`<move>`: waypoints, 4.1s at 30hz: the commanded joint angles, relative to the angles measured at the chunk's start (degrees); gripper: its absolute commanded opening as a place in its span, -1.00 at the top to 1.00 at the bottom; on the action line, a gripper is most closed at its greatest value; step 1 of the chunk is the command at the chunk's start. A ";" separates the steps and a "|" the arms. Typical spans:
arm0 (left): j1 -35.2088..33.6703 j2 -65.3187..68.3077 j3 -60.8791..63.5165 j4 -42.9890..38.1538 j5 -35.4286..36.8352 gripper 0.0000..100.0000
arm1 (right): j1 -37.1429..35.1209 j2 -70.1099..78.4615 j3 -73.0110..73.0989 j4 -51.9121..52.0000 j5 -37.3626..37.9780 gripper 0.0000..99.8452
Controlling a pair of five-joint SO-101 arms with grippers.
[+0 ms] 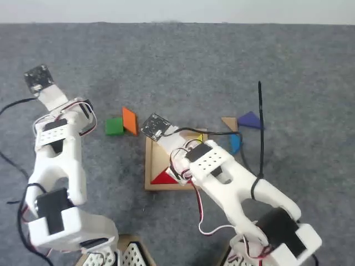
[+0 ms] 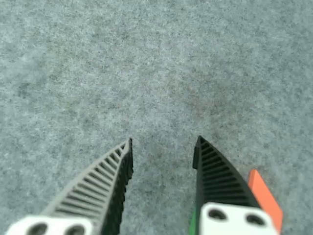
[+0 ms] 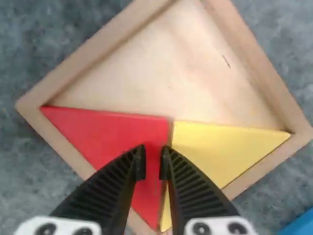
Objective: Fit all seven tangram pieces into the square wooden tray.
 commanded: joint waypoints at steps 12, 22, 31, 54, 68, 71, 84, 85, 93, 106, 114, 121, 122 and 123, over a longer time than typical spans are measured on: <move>0.70 -0.09 -3.12 0.09 0.62 0.60 | 10.95 -15.60 -1.23 5.05 -3.25 0.88; 7.56 -0.53 -10.86 17.49 -9.76 0.60 | 22.20 -22.90 5.63 14.11 0.09 0.88; 17.85 6.42 -29.32 42.99 -10.02 0.51 | 23.25 -29.32 18.20 7.16 0.79 0.88; 16.88 34.20 -48.92 43.60 -16.18 0.59 | 20.70 -22.29 17.93 3.65 0.53 0.88; 18.29 29.80 -49.27 50.90 -20.04 0.97 | 20.70 -22.29 18.11 3.38 0.62 0.88; 21.01 26.02 -49.19 54.59 -21.10 0.98 | 20.70 -22.29 18.11 3.30 0.44 0.88; 45.19 11.52 -42.59 63.03 -29.98 0.98 | 24.22 -22.90 17.76 3.30 0.26 0.88; 46.33 11.96 -40.84 60.57 -29.98 0.98 | 25.27 -22.90 17.76 2.86 0.26 0.88; 48.97 19.25 -35.56 50.46 -29.71 0.97 | 27.65 -22.90 17.76 1.10 0.62 0.88; 48.88 23.56 -37.58 52.66 -32.53 0.76 | 26.77 -22.90 17.76 1.27 0.70 0.88; 48.79 23.56 -42.86 56.62 -33.32 0.76 | 26.15 -22.90 17.85 1.45 0.70 0.88; 48.79 23.56 -43.47 56.26 -33.32 0.76 | 26.15 -22.90 17.85 1.45 0.70 0.88; 48.79 23.56 -44.00 56.35 -33.32 0.76 | 26.15 -22.90 17.85 1.45 0.70 0.88; 48.79 23.56 -44.62 56.44 -33.32 0.76 | 26.15 -22.90 17.85 1.45 0.70 0.88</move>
